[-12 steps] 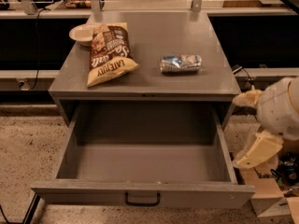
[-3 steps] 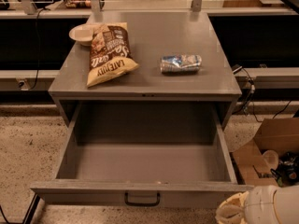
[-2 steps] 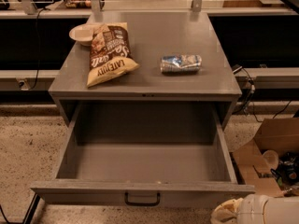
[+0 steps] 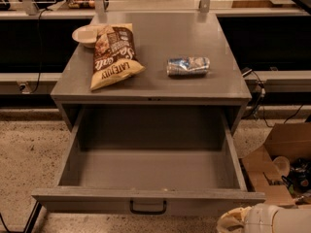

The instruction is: Close top drawer

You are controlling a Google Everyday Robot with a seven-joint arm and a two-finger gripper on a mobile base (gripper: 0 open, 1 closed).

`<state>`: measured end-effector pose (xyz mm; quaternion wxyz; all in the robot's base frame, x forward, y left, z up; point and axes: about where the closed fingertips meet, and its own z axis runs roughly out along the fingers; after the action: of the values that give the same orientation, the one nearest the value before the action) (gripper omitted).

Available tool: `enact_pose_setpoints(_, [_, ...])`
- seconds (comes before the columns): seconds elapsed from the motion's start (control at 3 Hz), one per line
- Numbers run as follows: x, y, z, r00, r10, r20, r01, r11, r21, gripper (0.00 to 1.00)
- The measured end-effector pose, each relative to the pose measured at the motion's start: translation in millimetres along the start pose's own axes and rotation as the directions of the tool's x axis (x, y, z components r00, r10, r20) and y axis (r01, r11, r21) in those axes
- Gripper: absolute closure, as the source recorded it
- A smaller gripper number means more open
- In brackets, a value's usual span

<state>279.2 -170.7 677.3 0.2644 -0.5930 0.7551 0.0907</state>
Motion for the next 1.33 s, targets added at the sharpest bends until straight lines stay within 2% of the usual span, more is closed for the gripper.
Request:
enact_pose_setpoints(0.33, [-8.1, -0.2, 14.1, 0.999, -0.018, 0.041, 0.016, 0.9979, 0.062, 1.00])
enact_pose_setpoints(0.67, [-23.8, -9.1, 28.9, 0.996, -0.064, 0.064, 0.056, 0.9909, 0.123, 1.00])
enact_pose_setpoints(1.0, [-38.4, -33.0, 50.9, 0.991, -0.111, 0.076, 0.097, 0.9818, 0.163, 1.00])
enact_pose_setpoints(1.33, [-42.7, -45.1, 60.7, 0.990, -0.114, 0.079, 0.099, 0.9809, 0.167, 1.00])
